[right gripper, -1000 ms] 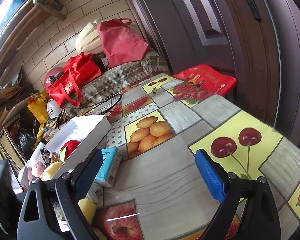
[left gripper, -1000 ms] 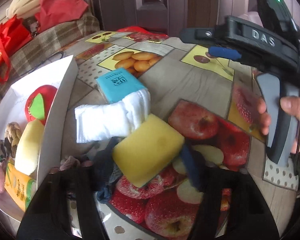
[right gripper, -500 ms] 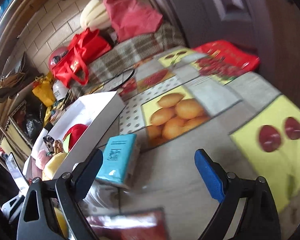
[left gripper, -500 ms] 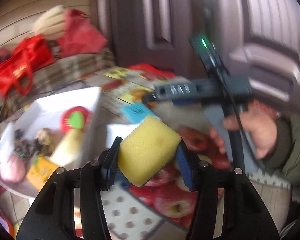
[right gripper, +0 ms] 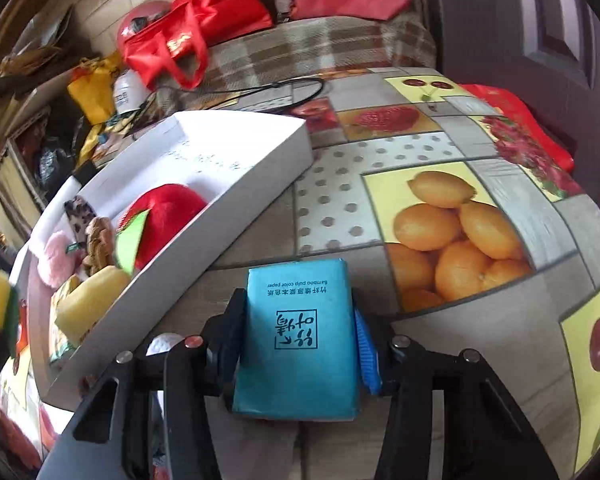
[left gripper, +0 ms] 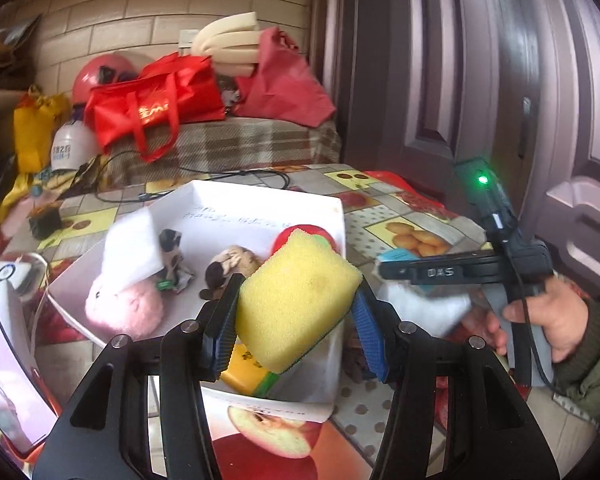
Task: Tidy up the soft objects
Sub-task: 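Carry the sponge toward the box while the right tool grasps the blue tissue pack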
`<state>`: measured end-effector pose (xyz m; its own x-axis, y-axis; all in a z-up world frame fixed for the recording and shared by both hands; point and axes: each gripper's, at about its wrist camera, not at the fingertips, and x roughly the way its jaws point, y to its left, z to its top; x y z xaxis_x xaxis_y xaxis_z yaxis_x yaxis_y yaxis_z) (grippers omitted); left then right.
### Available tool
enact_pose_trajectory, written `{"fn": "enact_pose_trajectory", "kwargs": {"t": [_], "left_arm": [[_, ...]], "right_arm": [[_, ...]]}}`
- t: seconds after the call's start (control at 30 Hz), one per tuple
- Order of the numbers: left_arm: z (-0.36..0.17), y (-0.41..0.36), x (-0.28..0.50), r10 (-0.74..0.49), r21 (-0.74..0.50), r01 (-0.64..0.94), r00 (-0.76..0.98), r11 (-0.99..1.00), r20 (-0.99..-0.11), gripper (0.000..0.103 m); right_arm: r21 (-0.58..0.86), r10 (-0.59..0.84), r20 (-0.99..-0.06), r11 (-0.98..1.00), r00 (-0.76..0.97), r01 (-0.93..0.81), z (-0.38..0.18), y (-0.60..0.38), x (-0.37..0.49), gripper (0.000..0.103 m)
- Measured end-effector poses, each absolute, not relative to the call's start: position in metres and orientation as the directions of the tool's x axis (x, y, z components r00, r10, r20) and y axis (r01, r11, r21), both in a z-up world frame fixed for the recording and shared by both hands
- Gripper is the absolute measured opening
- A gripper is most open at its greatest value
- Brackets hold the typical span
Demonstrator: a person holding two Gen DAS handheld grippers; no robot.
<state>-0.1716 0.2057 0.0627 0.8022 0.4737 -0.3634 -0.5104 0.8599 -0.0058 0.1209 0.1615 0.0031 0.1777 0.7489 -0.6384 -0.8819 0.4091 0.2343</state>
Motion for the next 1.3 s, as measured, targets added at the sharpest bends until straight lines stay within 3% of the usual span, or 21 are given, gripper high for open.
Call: {"fn": "enact_pose_trajectory", "kwargs": {"t": [0.2, 0.3, 0.47, 0.73, 1.3], "left_arm": [[0.066, 0.211, -0.182, 0.572, 0.054, -0.584, 0.766, 0.81, -0.295, 0.053], [0.066, 0.223, -0.188, 0.612, 0.031, -0.63, 0.741, 0.776, -0.278, 0.053], [0.066, 0.23, -0.195, 0.639, 0.011, -0.661, 0.72, 0.75, -0.27, 0.053], [0.066, 0.22, -0.193, 0.65, 0.042, -0.663, 0.716, 0.747, -0.255, 0.053], [0.067, 0.235, -0.198, 0.666, -0.003, -0.694, 0.692, 0.72, -0.277, 0.053]], "right_arm": [[0.382, 0.856, -0.431, 0.46, 0.286, -0.801, 0.019, 0.102, 0.138, 0.049], [0.346, 0.879, -0.339, 0.449, 0.336, -0.824, 0.027, 0.069, 0.122, 0.049], [0.25, 0.907, -0.263, 0.395, 0.33, -0.884, 0.034, 0.044, 0.076, 0.049], [0.102, 0.927, -0.255, 0.309, 0.275, -0.946, 0.041, 0.071, 0.029, 0.049], [0.051, 0.934, -0.287, 0.237, 0.213, -0.97, 0.041, 0.108, 0.002, 0.049]]}}
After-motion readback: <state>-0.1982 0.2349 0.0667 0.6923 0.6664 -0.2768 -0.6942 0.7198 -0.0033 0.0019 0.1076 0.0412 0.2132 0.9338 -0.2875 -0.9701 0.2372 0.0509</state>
